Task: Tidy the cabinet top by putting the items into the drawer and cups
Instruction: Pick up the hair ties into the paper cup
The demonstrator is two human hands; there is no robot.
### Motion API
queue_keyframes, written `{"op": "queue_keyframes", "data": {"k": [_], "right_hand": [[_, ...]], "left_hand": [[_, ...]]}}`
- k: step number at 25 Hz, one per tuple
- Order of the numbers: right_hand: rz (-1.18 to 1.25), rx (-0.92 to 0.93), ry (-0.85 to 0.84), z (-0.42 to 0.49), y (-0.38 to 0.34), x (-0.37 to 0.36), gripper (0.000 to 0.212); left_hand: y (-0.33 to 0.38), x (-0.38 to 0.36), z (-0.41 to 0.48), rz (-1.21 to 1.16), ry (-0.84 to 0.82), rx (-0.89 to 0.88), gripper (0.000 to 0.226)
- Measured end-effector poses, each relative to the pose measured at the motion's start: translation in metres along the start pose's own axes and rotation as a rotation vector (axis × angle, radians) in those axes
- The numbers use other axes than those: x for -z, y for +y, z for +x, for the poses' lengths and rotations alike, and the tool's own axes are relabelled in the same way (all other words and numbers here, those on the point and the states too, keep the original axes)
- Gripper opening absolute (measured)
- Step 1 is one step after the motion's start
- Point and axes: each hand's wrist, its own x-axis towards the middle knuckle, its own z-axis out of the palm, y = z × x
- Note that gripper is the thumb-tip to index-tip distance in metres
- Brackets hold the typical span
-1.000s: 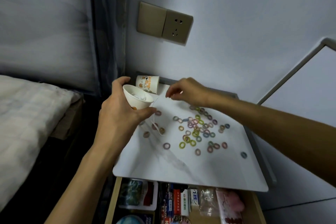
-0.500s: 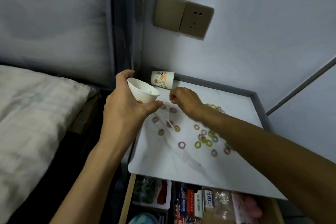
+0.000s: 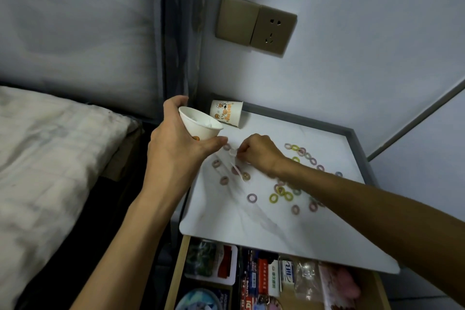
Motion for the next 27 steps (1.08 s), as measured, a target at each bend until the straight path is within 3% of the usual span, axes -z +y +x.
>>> {"op": "queue_keyframes", "data": {"k": [4,9,13,17,20,23,27], "right_hand": [[-0.013,-0.125,0.028,0.001,-0.013,-0.008,0.030],[-0.217,-0.097,0.068,-0.005,-0.027,-0.009,0.021],[-0.357,0.054,0.043,-0.016,-0.019,-0.007,0.008],[-0.535,0.229,0.052,-0.031,-0.011,-0.011,0.024],[-0.478,0.197,0.077,-0.028,-0.003,-0.006,0.019],[-0.213,0.115,0.169,-0.030,0.007,0.003,0.009],[-0.045,0.092,0.068,-0.046,-0.002,-0.005,0.020]], "left_hand": [[0.003,-0.003,-0.001,-0.001,-0.013,-0.002,0.089],[0.002,-0.003,0.000,-0.005,-0.020,-0.004,0.089],[0.002,-0.001,-0.001,-0.013,-0.026,-0.005,0.089],[0.001,0.000,-0.002,-0.013,-0.026,-0.005,0.089],[0.002,0.001,-0.004,-0.016,-0.023,-0.004,0.088],[0.002,0.002,-0.003,-0.026,-0.029,-0.001,0.087],[0.001,0.000,-0.001,-0.032,-0.026,-0.003,0.088]]}}
